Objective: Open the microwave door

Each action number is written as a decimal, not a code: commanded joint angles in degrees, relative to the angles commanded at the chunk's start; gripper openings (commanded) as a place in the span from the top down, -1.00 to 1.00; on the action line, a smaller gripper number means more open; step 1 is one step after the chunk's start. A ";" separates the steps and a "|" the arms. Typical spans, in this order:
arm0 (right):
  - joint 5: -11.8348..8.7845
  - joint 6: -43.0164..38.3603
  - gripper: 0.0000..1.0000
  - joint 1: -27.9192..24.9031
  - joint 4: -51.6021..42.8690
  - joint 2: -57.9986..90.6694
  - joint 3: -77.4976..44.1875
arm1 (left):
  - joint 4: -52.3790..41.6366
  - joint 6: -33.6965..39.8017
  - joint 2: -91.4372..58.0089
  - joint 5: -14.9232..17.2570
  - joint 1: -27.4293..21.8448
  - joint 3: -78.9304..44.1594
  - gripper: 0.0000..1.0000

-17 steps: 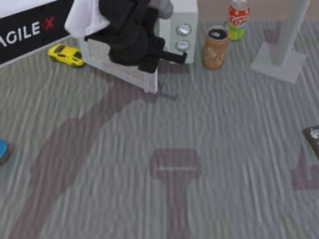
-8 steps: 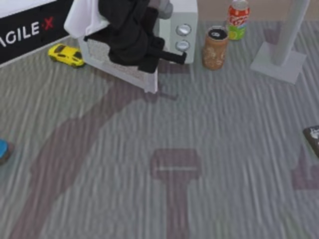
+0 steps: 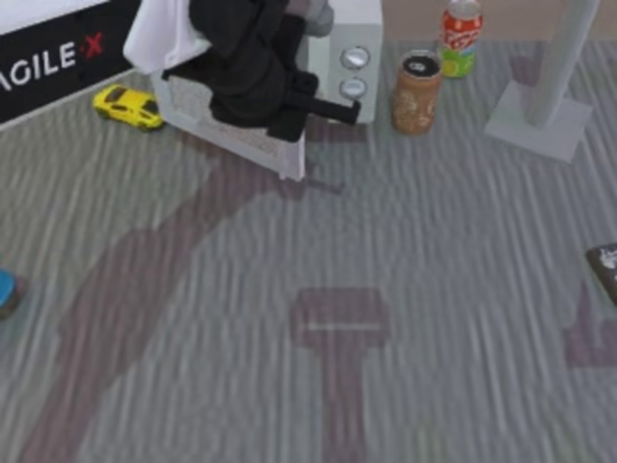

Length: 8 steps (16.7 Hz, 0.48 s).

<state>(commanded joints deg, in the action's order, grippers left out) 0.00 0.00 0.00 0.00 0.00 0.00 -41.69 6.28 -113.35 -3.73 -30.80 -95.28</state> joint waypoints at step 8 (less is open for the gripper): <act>0.00 0.00 -1.00 0.00 0.00 0.00 0.00 | 0.26 -0.70 0.45 0.85 0.00 1.00 1.00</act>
<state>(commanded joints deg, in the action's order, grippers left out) 0.00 0.00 0.00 0.00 0.00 0.00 -41.43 5.58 -112.90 -2.88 -30.80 -94.28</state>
